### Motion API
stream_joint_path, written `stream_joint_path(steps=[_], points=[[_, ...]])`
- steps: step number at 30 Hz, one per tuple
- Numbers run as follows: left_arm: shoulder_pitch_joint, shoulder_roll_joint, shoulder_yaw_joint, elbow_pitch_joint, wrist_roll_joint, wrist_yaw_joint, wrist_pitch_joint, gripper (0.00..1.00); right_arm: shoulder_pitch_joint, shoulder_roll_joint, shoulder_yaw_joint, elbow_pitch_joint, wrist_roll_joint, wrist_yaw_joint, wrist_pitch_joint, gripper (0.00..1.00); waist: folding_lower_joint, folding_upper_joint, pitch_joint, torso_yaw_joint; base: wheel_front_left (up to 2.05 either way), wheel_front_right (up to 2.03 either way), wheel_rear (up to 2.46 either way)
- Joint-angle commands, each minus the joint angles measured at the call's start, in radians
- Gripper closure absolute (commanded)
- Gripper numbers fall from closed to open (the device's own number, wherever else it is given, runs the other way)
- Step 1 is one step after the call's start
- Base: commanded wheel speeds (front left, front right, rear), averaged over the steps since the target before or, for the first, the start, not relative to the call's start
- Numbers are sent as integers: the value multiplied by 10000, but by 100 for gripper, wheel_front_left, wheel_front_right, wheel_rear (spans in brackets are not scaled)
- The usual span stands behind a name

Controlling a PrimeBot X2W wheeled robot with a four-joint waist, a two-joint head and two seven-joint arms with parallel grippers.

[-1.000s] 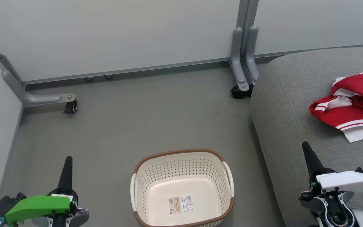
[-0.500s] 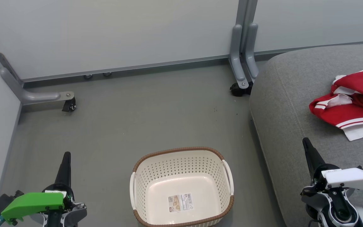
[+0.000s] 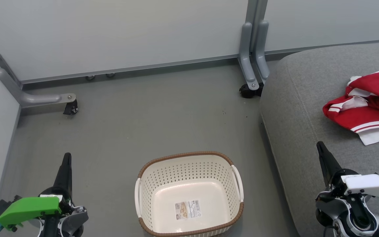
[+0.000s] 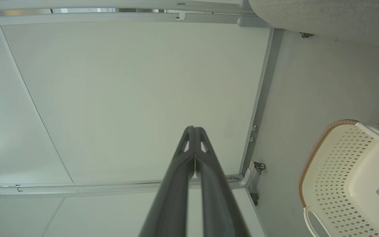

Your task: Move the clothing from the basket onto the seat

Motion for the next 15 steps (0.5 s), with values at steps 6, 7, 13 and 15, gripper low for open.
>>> stream_joint_path(steps=[6,7,13,15], points=[[-222,44,93,-28,-490,-31,159,100,-162,-43,-68,33,510,4,150,100,0,0,48,-13,0,0,0],[-214,41,91,-25,-459,-31,150,100,-152,-43,-66,33,479,4,142,100,0,0,48,-13,0,0,0],[-207,27,108,-24,-427,-31,168,100,-150,-43,-61,33,481,4,141,100,0,0,48,-13,0,0,0],[-204,23,113,-24,-421,-31,173,100,-149,-43,-60,33,482,4,140,100,0,0,48,-13,0,0,0]])
